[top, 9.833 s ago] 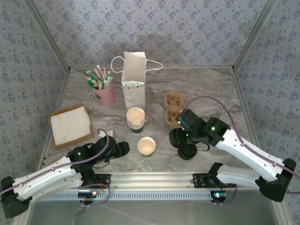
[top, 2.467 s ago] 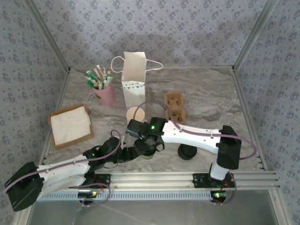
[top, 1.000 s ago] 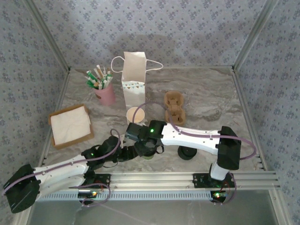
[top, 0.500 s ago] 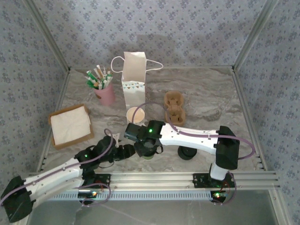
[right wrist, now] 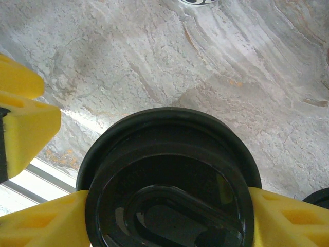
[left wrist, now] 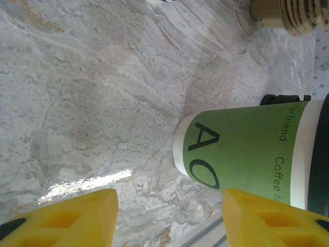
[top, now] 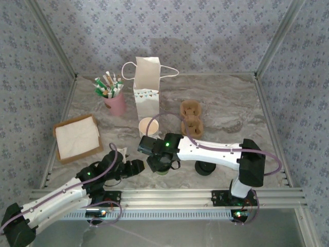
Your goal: Pack the takeout coffee
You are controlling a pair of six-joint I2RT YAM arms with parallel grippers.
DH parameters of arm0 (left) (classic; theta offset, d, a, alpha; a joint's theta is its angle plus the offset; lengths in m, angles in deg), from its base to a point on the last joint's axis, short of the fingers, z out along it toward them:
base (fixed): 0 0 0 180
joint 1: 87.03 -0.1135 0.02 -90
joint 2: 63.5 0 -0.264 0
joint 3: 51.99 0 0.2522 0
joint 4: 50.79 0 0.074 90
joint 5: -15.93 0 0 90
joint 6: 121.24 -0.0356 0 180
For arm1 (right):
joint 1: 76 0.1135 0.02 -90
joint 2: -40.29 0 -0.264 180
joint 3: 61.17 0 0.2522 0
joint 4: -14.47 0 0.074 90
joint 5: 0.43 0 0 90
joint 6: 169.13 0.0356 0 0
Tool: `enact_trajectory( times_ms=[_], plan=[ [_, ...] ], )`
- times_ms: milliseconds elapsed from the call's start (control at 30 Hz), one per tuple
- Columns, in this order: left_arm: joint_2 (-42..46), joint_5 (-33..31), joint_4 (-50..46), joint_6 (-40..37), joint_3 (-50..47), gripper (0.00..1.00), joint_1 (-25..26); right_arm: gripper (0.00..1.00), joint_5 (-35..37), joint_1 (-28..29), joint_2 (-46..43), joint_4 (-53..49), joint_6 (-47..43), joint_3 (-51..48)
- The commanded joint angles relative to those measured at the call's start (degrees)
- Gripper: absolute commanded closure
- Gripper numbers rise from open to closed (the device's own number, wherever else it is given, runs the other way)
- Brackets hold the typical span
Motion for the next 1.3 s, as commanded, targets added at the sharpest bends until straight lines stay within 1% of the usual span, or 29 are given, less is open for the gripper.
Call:
enact_trajectory(
  times_ms=[0, 133, 333, 533, 933, 1033, 1200, 1267],
  plan=[
    [-0.3, 0.0, -1.5, -1.3, 2.6, 0.44, -0.5, 0.29, -7.3, 1.2, 5.2, -0.4, 2.5, -4.5],
    [-0.3, -0.1, -2.2, -1.6, 3.5, 0.43, -0.5, 0.26, -6.1, 1.2, 4.8, -2.3, 2.4, -2.8],
    [-0.6, -0.2, -2.9, -2.2, 4.5, 0.42, -0.7, 0.20, -5.2, 1.2, 3.2, -5.9, 2.0, 1.2],
    [-0.9, -0.2, -3.0, -2.4, 5.0, 0.42, -0.8, 0.17, -4.3, 1.0, 2.6, -7.5, 1.0, 4.0],
    [-2.7, 0.0, -2.6, -3.2, 6.6, 0.42, -1.0, 0.11, -3.5, 0.7, -0.2, -7.1, 0.0, 4.6],
    [-2.9, 0.1, -2.6, -3.3, 6.9, 0.42, -1.0, 0.07, -3.5, 0.7, -0.9, -6.7, -0.3, 4.5],
    [-3.1, 0.6, -2.5, -3.4, 7.6, 0.43, -1.1, 0.06, -3.4, 0.4, -1.6, -6.4, -0.8, 4.8],
    [-3.2, 0.8, -2.2, -3.4, 7.8, 0.43, -1.1, 0.04, -3.7, 0.5, -2.0, -5.9, -1.1, 4.6]
  ],
)
